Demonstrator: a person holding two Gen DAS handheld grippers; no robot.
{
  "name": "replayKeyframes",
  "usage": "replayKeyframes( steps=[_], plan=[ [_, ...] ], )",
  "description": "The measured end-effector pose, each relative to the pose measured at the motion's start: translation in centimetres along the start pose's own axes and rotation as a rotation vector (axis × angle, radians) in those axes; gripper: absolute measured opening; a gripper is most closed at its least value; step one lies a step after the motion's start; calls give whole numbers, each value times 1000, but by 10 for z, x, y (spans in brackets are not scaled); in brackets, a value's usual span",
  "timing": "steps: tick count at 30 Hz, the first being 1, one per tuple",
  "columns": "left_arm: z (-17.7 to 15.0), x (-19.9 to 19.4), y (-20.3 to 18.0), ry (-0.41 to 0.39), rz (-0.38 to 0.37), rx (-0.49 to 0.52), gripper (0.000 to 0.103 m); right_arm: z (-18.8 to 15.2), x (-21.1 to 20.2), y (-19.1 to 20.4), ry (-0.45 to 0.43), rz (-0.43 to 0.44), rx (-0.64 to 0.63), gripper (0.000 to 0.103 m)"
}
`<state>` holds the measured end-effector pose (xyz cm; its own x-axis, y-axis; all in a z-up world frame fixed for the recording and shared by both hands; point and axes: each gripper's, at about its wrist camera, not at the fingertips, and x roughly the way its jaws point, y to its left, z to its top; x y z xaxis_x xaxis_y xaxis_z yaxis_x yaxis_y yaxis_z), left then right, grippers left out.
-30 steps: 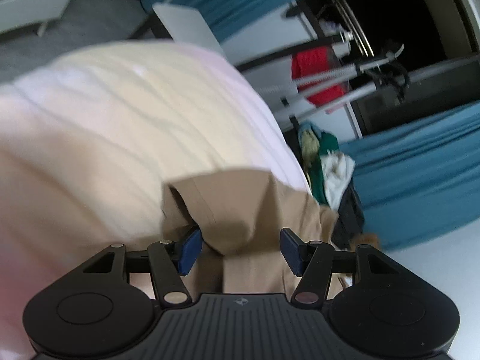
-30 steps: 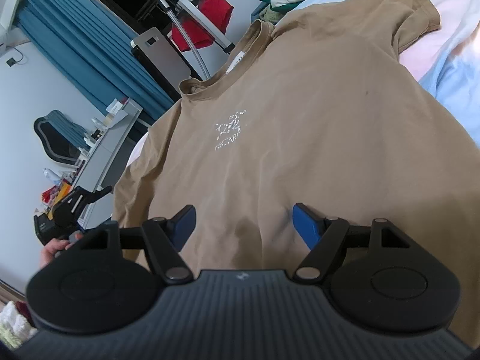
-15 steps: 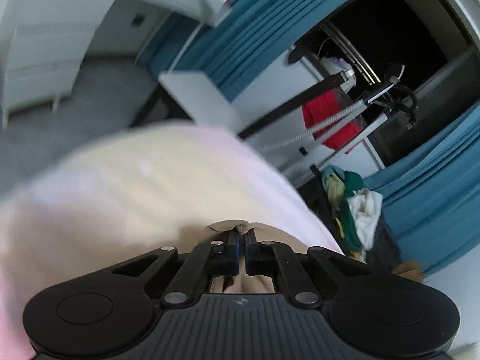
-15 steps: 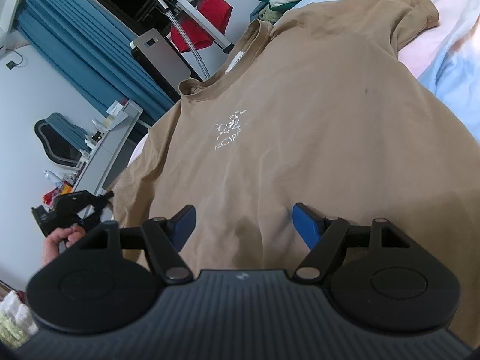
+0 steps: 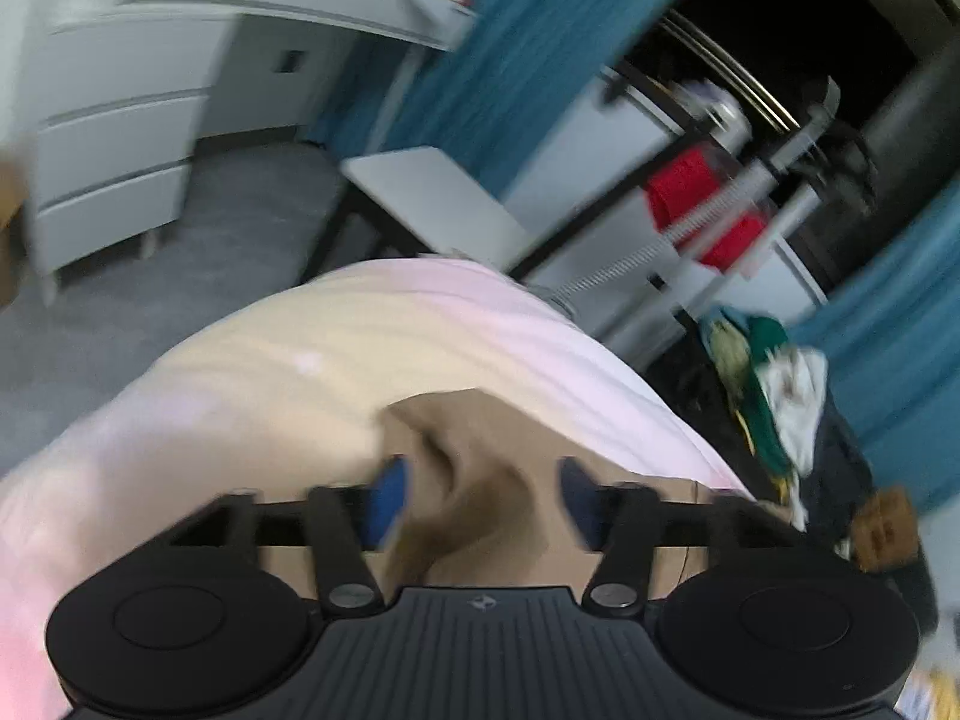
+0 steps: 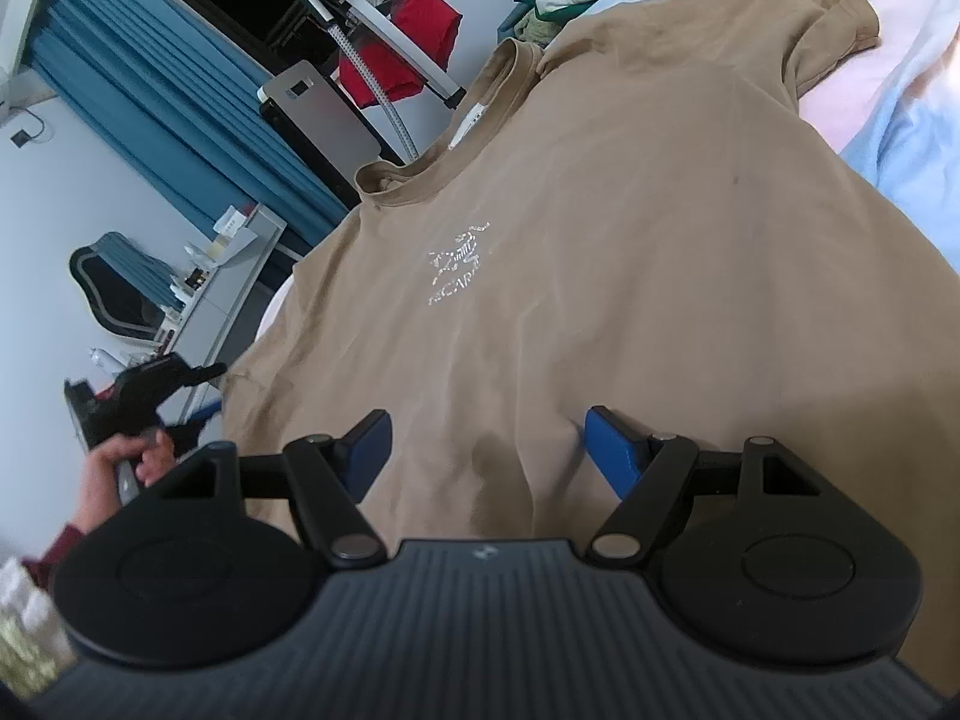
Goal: Fold clothes
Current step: 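Fold the held side over toward the shirt's center, then open the left gripper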
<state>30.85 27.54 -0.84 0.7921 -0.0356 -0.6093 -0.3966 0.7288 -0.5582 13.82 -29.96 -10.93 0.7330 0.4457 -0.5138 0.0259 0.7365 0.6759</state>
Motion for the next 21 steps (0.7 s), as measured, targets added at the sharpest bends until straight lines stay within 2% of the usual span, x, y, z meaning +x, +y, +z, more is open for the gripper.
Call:
replayKeyframes(
  steps=[1, 6, 9, 11, 13, 15, 17, 18, 19, 20, 21],
  plan=[
    [-5, -10, 6, 0, -11, -28, 79, 0, -1, 0, -2, 2, 1, 74],
    [-45, -50, 38, 69, -102, -179, 81, 0, -8, 4, -14, 11, -6, 74],
    [-71, -45, 53, 155, -176, -286, 81, 0, -11, 6, -22, 14, -16, 74],
    [-82, -33, 57, 155, -260, -330, 80, 0, -13, 7, -27, 15, -23, 74],
    [-87, -24, 55, 125, -276, -320, 79, 0, -14, 8, -32, 17, -29, 74],
    [-89, -18, 53, 82, -260, -284, 68, 0, -16, 8, -38, 13, -33, 74],
    [-91, -15, 51, 28, -235, -242, 47, 1, -17, 6, -42, 17, -20, 74],
    [-92, -16, 51, 4, -223, -218, 40, 0, -18, 6, -47, 9, -30, 74],
    [-94, -17, 53, -9, -218, -207, 26, 0, -18, 7, -53, -2, -43, 74],
    [-94, -18, 55, -16, -214, -199, 7, -1, -17, 9, -55, -19, -69, 74],
    [-93, -19, 56, -18, -209, -193, 3, -2, -17, 9, -55, -29, -88, 74]
  ],
)
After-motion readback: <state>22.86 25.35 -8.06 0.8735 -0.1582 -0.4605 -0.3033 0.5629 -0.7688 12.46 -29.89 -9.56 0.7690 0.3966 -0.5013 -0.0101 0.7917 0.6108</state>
